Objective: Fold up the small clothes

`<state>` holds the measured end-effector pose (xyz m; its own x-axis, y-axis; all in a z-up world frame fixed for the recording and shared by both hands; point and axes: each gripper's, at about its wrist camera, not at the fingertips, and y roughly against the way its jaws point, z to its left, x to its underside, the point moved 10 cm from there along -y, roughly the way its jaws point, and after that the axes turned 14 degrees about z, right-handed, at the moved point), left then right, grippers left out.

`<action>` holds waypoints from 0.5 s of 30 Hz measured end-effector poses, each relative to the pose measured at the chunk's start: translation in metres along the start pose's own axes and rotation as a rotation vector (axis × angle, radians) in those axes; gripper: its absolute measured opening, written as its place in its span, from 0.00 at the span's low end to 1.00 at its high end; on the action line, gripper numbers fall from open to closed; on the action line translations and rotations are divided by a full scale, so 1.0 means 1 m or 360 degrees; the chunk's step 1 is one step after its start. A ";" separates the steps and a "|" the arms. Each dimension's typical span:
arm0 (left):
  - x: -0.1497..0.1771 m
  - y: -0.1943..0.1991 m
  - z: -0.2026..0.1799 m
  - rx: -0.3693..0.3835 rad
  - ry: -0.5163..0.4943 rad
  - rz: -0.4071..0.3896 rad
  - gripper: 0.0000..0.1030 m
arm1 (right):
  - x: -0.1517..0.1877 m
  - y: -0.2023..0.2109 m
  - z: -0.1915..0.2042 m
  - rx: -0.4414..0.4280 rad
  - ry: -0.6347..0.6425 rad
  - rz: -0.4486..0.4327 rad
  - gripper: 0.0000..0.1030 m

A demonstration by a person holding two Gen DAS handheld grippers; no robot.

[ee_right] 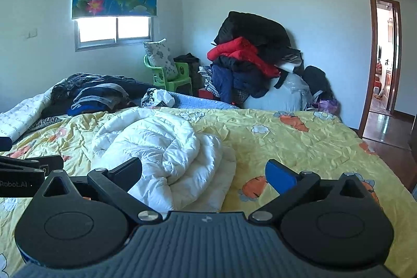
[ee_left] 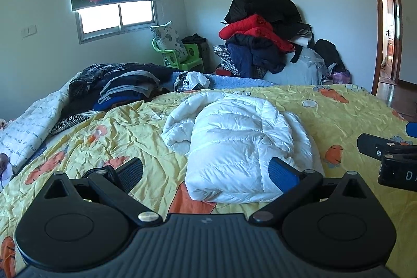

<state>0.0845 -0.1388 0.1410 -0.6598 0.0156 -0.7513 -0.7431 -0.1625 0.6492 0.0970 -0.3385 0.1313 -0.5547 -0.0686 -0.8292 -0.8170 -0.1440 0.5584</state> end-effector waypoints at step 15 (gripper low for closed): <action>0.003 0.000 0.005 0.0016 0.0011 0.0011 1.00 | 0.002 0.000 0.002 0.0001 0.0005 0.0008 0.99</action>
<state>0.0822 -0.1342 0.1396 -0.6642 0.0079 -0.7475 -0.7396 -0.1524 0.6555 0.0952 -0.3367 0.1296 -0.5581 -0.0723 -0.8266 -0.8145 -0.1429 0.5624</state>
